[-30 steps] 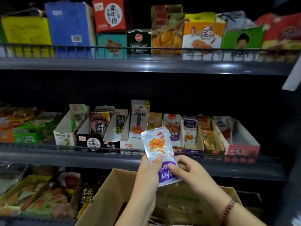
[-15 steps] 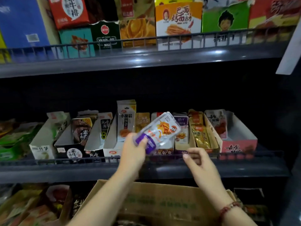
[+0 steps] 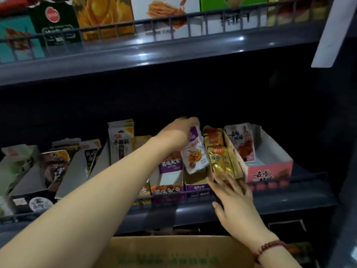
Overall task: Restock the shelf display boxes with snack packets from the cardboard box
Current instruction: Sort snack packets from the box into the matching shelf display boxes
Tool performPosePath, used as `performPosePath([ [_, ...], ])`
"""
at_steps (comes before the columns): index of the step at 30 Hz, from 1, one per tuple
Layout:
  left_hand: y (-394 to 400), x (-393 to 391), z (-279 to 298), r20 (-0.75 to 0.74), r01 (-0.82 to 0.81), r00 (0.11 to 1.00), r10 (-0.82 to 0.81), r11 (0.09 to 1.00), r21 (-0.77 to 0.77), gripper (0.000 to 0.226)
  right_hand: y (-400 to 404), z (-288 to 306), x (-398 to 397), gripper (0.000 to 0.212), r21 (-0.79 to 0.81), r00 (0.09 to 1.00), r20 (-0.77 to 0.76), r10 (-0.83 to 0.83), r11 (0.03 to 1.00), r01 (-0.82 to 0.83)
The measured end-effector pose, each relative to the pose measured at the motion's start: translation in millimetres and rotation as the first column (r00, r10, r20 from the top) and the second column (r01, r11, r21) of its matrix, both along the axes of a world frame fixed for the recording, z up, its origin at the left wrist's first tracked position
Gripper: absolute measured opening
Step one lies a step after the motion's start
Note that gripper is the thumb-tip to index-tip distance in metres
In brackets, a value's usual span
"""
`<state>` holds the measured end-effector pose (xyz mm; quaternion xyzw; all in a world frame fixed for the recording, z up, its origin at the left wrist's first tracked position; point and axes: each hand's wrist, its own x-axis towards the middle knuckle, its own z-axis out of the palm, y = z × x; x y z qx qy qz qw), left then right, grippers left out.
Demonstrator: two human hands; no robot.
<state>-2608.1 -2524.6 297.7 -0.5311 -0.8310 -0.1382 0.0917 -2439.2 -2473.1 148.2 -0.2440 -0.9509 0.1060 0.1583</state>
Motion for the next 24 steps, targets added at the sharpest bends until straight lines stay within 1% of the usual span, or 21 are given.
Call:
performPosePath([
  [3,28,-4,-3,-0.051,0.007,0.999,-0.008,1.000,-0.027,0.046,3,-4,0,0.061,-0.018,1.000,-0.014,0.017,1.000,-0.017],
  [5,38,-8,-5,-0.070,0.001,0.998,-0.004,0.999,-0.042,0.049,4,-5,0,0.062,-0.026,0.999,-0.032,0.029,0.999,-0.030],
  [7,40,-12,-5,-0.070,-0.003,0.998,-0.001,0.999,-0.053,0.052,5,-6,1,0.064,-0.041,0.998,-0.050,0.045,0.998,-0.047],
  [11,38,-19,-1,-0.096,0.010,0.995,-0.019,0.996,-0.088,0.047,6,-9,0,0.066,-0.049,0.995,-0.074,0.066,0.996,-0.070],
  [14,43,-17,-11,-0.085,0.022,0.996,-0.033,0.992,-0.120,0.043,6,-10,-1,0.065,-0.052,0.993,-0.095,0.072,0.996,-0.077],
  [16,49,-17,-27,-0.080,0.017,0.996,-0.023,0.997,-0.077,0.043,5,-10,0,0.065,-0.054,0.993,-0.098,0.069,0.996,-0.075],
  [21,51,-21,-67,-0.111,-0.020,0.993,0.032,0.994,0.109,0.036,5,-9,0,0.065,-0.065,0.993,-0.095,0.064,0.995,-0.071],
  [23,50,-25,-76,-0.109,-0.008,0.994,0.024,0.989,0.147,0.036,5,-8,0,0.066,-0.070,0.994,-0.092,0.060,0.995,-0.067],
  [24,50,-28,-78,-0.114,-0.007,0.993,0.023,0.990,0.140,0.039,6,-8,0,0.066,-0.072,0.994,-0.090,0.058,0.995,-0.065],
])
